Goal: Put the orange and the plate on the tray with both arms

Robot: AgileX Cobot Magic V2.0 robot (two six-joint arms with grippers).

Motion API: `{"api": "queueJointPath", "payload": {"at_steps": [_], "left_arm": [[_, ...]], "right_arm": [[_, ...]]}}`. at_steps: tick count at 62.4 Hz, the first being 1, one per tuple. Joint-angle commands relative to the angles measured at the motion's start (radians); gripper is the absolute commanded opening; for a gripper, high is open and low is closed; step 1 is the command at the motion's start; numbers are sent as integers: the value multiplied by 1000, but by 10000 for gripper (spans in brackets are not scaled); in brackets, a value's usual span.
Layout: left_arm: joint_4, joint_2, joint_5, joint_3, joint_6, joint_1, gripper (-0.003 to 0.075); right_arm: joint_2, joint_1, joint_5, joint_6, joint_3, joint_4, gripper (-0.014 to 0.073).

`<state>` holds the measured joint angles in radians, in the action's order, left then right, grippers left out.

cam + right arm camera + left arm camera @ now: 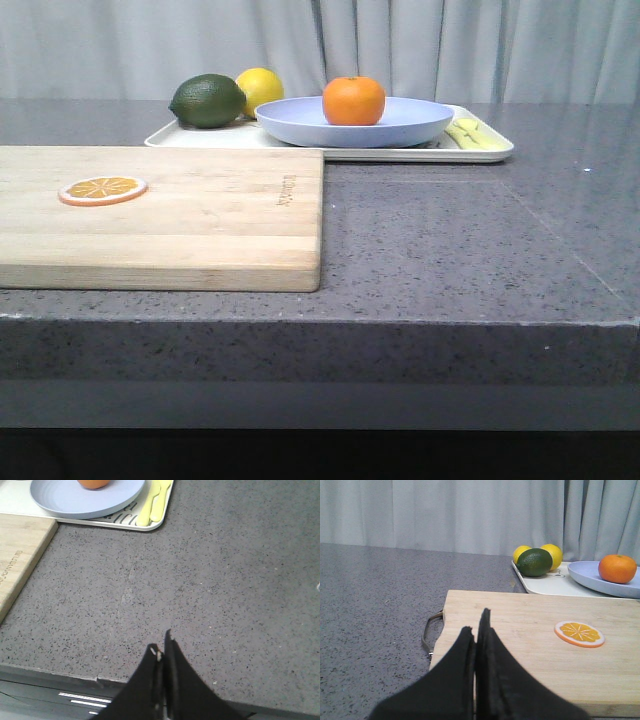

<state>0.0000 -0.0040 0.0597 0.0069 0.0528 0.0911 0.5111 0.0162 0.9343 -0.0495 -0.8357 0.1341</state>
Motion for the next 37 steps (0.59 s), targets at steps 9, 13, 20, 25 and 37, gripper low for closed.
{"api": "queueJointPath", "payload": {"at_steps": [9, 13, 20, 25, 37], "left_arm": [[-7, -19, -73, 28, 2, -3, -20], [-7, -19, -73, 28, 2, -3, -20], [-7, -19, -73, 28, 2, -3, -20], [-7, -19, -73, 28, 2, -3, -20], [-7, -19, -73, 28, 2, -3, -20]], "right_arm": [[5, 1, -64, -12, -24, 4, -68], [5, 1, -64, -12, -24, 4, -68], [5, 1, -64, -12, -24, 4, -68], [5, 1, -64, -12, -24, 4, -68], [-22, 2, -72, -14, -6, -29, -68]]}}
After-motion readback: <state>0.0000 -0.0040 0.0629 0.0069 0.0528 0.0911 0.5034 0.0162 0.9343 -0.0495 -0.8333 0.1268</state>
